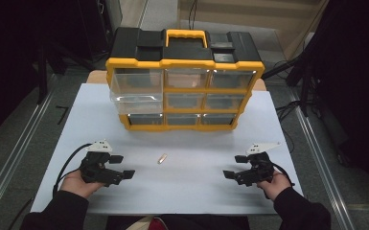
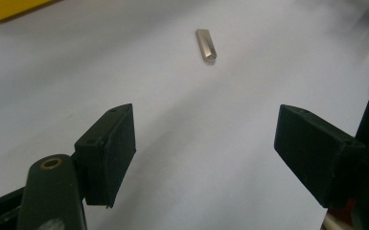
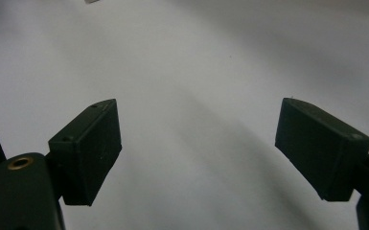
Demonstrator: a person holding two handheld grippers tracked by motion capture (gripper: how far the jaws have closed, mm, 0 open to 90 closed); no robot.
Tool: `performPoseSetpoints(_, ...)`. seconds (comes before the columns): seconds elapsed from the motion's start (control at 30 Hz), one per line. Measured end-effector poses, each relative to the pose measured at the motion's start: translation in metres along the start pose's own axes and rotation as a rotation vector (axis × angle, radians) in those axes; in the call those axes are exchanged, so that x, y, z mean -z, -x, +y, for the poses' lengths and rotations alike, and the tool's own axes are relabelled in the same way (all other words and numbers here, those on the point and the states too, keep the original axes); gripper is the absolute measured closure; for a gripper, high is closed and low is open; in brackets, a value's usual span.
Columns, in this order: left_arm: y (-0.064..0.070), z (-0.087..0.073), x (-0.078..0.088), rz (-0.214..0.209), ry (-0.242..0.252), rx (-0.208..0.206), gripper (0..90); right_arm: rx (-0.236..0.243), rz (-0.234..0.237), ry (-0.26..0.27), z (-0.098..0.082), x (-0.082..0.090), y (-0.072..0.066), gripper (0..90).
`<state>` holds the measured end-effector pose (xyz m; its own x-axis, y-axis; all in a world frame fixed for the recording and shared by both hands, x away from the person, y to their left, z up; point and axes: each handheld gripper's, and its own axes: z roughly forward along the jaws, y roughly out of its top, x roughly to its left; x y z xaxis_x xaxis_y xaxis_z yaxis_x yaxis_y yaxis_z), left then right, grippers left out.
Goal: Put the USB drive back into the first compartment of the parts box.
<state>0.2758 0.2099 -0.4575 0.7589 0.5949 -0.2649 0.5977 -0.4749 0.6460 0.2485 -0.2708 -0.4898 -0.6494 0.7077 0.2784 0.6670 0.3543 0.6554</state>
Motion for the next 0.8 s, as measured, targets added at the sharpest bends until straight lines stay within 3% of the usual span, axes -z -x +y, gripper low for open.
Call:
performPoseSetpoints(0.3, 0.005, 0.014, -0.005, -0.006, 0.003, -0.026, 23.6, 0.002, -0.009, 0.006, 0.0, 0.001, 0.001, 14.2)
performPoseSetpoints(0.5, 0.007, 0.025, -0.01, -0.031, 0.02, -0.009, 23.5, 0.001, -0.015, 0.001, -0.001, 0.001, 0.001, 14.2)
performPoseSetpoints(0.8, 0.012, 0.04, -0.02, -0.045, 0.032, -0.043, 23.4, -0.005, -0.02, 0.001, -0.001, 0.002, 0.002, 14.1)
